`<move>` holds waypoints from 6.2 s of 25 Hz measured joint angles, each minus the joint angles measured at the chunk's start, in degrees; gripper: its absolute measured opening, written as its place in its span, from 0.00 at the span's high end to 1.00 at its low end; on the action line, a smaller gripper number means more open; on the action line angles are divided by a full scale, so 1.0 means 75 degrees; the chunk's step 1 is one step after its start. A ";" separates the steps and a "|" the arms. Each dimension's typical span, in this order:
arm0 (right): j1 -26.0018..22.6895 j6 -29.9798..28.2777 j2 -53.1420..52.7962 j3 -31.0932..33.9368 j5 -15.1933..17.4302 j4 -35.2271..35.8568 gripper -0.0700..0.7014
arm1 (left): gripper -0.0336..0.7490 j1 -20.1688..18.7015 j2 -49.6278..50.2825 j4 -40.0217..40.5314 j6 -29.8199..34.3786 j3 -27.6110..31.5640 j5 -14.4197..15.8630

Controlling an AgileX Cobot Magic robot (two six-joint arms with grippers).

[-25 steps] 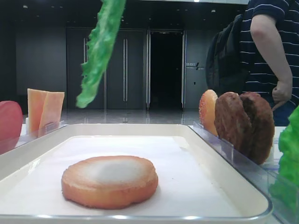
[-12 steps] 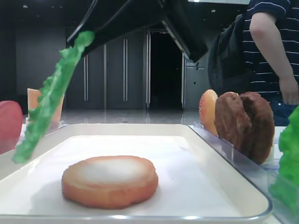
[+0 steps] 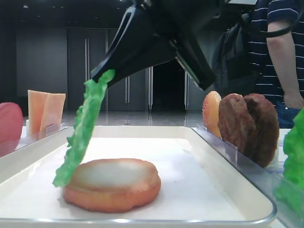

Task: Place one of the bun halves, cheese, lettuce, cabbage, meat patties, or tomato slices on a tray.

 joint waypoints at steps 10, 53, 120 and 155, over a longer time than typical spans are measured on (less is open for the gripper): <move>-0.0299 -0.0147 0.0140 0.0000 0.0111 0.0035 0.87 | 0.46 0.0000 0.0000 0.0000 0.0000 0.0000 0.0000; -0.0312 0.0809 -0.0351 0.0000 0.0308 -0.2287 0.22 | 0.46 0.0000 0.0000 0.0000 0.0000 0.0000 0.0000; -0.4517 0.5173 -1.0640 0.3717 0.2822 -0.8850 0.22 | 0.46 0.0000 0.0000 0.0000 0.0000 0.0000 0.0000; -0.4517 0.5181 -1.3188 0.3889 0.3043 -0.8843 0.22 | 0.46 0.0000 0.0000 0.0000 0.0000 0.0000 0.0000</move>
